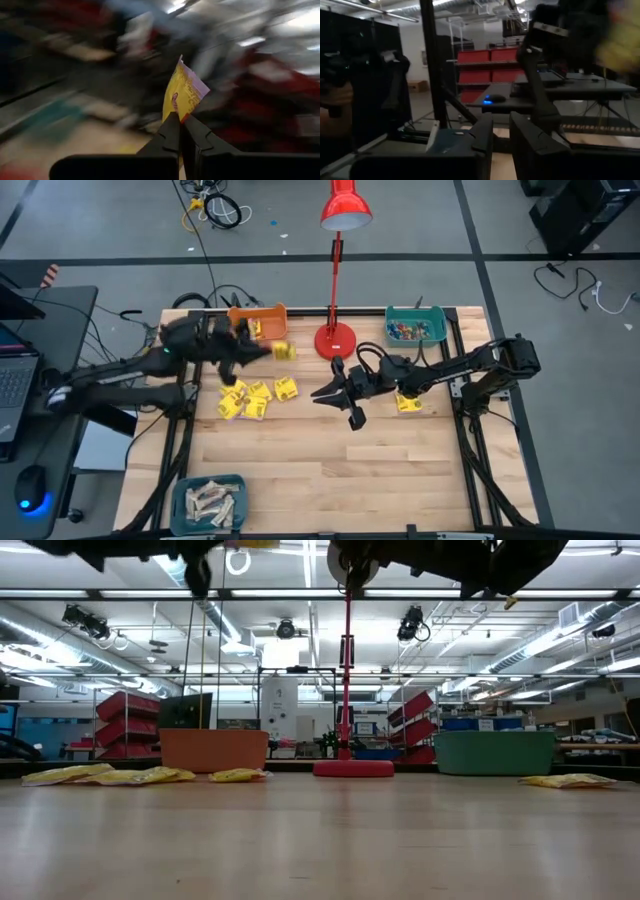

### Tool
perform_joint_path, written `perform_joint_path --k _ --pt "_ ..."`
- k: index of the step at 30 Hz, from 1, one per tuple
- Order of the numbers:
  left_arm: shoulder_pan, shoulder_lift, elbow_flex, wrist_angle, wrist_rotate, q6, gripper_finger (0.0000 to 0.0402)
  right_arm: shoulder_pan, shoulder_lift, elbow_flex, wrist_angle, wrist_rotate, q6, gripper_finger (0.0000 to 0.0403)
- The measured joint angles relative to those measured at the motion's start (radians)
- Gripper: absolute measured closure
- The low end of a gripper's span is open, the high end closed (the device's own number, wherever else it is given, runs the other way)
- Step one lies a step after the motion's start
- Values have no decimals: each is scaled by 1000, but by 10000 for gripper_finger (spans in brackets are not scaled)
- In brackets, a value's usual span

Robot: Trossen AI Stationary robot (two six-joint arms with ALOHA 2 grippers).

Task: Sort candy
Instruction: Put the yellow candy into the orange bin

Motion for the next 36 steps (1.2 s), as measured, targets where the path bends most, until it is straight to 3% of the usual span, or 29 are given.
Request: perform_joint_path --k 5,10,23,29,36 --pt "120 -7 165 -511 -219 187 401 0 0 0 -12 4 -6 353" --pt "220 77 265 -763 -336 310 401 -1 0 0 -19 33 -26 353" --pt "486 405 277 -855 -282 466 401 14 0 0 -60 56 -33 353" --pt "571 506 277 -819 -260 464 401 16 1 0 -60 56 -33 354" --pt "641 564 277 -801 -202 357 401 16 1 0 -60 56 -33 354"
